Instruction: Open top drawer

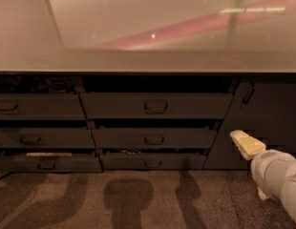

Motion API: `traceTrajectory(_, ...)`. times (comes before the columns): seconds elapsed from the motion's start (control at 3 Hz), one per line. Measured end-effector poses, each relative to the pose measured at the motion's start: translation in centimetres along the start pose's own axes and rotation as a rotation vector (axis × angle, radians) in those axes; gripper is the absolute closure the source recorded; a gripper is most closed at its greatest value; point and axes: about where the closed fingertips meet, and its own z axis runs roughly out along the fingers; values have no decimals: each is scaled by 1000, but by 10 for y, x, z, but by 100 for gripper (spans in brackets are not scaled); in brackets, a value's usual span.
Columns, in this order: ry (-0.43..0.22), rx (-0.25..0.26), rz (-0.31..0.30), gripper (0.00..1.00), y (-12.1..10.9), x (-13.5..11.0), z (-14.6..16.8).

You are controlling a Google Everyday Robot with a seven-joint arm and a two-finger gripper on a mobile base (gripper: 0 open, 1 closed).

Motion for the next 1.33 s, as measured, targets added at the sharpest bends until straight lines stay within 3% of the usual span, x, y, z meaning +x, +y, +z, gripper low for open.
traceTrajectory(0.33,24,-39,10,0,-14,17,7)
traceTrajectory(0.67,106,-106,18,0,-38,44,23)
traceTrajectory(1.0,193,-133,45,0,-70,69,43)
traceTrajectory(1.33,219,-144,66,0,-87,82,55)
